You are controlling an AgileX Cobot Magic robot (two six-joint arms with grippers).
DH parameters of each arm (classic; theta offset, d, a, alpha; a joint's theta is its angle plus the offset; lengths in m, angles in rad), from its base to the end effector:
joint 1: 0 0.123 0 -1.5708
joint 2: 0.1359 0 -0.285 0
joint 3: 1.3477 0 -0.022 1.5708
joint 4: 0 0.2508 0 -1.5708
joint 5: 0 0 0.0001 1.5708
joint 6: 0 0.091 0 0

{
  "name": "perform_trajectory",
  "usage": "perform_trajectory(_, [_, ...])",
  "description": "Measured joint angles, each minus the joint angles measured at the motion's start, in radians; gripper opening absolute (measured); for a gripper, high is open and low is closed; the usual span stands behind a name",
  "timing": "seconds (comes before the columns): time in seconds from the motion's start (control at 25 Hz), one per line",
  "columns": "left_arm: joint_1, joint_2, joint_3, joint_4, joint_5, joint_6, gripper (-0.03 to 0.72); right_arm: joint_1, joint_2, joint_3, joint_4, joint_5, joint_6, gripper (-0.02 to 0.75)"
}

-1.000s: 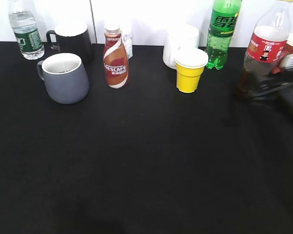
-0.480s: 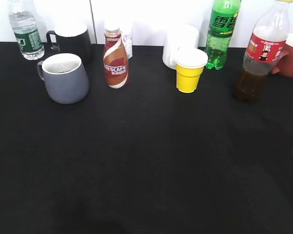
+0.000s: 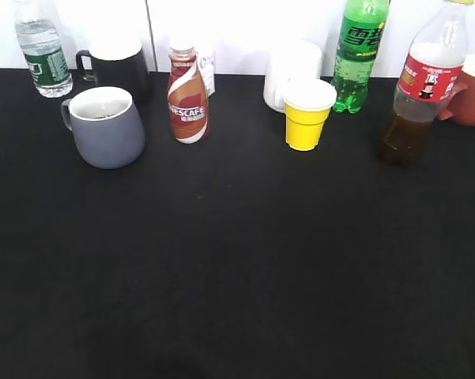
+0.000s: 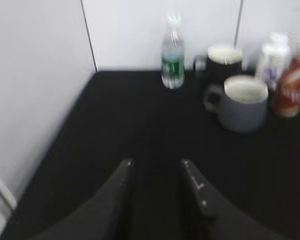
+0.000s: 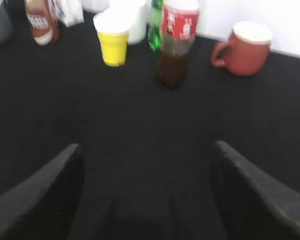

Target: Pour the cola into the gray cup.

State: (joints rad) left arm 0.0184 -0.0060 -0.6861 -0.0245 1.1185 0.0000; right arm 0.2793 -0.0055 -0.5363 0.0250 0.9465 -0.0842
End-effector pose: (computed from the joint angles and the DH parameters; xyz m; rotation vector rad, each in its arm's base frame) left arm -0.0338 -0.0026 0.3215 -0.0129 1.9098 -0.0159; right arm -0.0066 0.0000 0.2969 -0.3419 1.8602 0.1624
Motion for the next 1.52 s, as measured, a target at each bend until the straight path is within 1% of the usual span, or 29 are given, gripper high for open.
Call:
perform_trajectory(0.08, [0.000, -0.002, 0.000, -0.035, -0.031, 0.036, 0.228, 0.000, 0.000, -0.001, 0.001, 0.014, 0.002, 0.594])
perform_trajectory(0.16, [0.000, -0.002, 0.018, -0.022, -0.056, 0.067, 0.228, 0.000, 0.000, 0.000, 0.001, 0.023, 0.002, 0.594])
perform_trajectory(0.2, [0.000, -0.002, 0.058, -0.012, -0.034, 0.074, 0.228, 0.000, 0.000, 0.005, 0.001, 0.025, 0.003, 0.594])
perform_trajectory(0.28, [0.000, -0.002, 0.143, -0.049, -0.022, 0.076, 0.228, 0.000, 0.000, 0.005, 0.001, 0.059, 0.003, 0.594])
perform_trajectory(0.36, [0.000, -0.002, 0.151, -0.050, -0.029, 0.077, 0.228, 0.000, 0.000, 0.006, 0.002, 0.147, 0.003, 0.594])
perform_trajectory(0.6, [0.000, -0.002, 0.151, -0.052, -0.029, 0.077, 0.230, 0.000, 0.000, 0.006, 0.003, 0.164, 0.017, 0.594])
perform_trajectory(0.64, [0.000, -0.002, 0.151, -0.052, -0.029, 0.077, 0.252, 0.000, 0.000, 0.006, 0.003, 0.165, 0.017, 0.594])
perform_trajectory(0.68, [0.000, -0.002, 0.151, -0.052, -0.029, 0.077, 0.298, 0.000, 0.000, 0.006, 0.003, 0.165, 0.017, 0.594])
perform_trajectory(0.72, [0.000, -0.002, 0.151, -0.053, -0.029, 0.077, 0.368, 0.000, 0.000, 0.006, 0.004, 0.166, 0.017, 0.594])
perform_trajectory(0.76, [0.000, -0.002, 0.151, -0.053, -0.029, 0.077, 0.419, 0.000, 0.000, 0.006, 0.004, 0.167, 0.018, 0.594])
perform_trajectory(0.8, [0.000, -0.002, 0.151, -0.053, -0.030, 0.077, 0.442, 0.000, 0.000, 0.006, 0.004, 0.167, 0.018, 0.594])
perform_trajectory(0.92, [0.000, -0.002, 0.160, -0.053, -0.042, 0.077, 0.455, 0.000, 0.000, 0.006, 0.007, 0.167, 0.018, 0.594])
perform_trajectory(1.04, [0.000, -0.002, 0.164, -0.053, -0.048, 0.077, 0.455, 0.000, -0.002, 0.030, 0.009, 0.113, 0.025, 0.594])
perform_trajectory(1.16, [0.000, -0.002, 0.165, -0.053, -0.050, 0.077, 0.454, 0.000, -0.003, 0.031, 0.009, 0.099, 0.031, 0.594])
perform_trajectory(1.44, [0.000, -0.002, 0.165, -0.053, -0.051, 0.077, 0.316, -0.007, -0.003, 0.031, 0.009, 0.096, 0.033, 0.594])
perform_trajectory(1.48, [0.000, -0.002, 0.166, -0.053, -0.052, 0.077, 0.298, -0.051, -0.003, 0.031, 0.009, 0.096, 0.033, 0.594])
perform_trajectory(1.52, [0.005, -0.002, 0.166, -0.053, -0.052, 0.077, 0.275, -0.138, -0.003, 0.031, 0.009, 0.096, 0.033, 0.594])
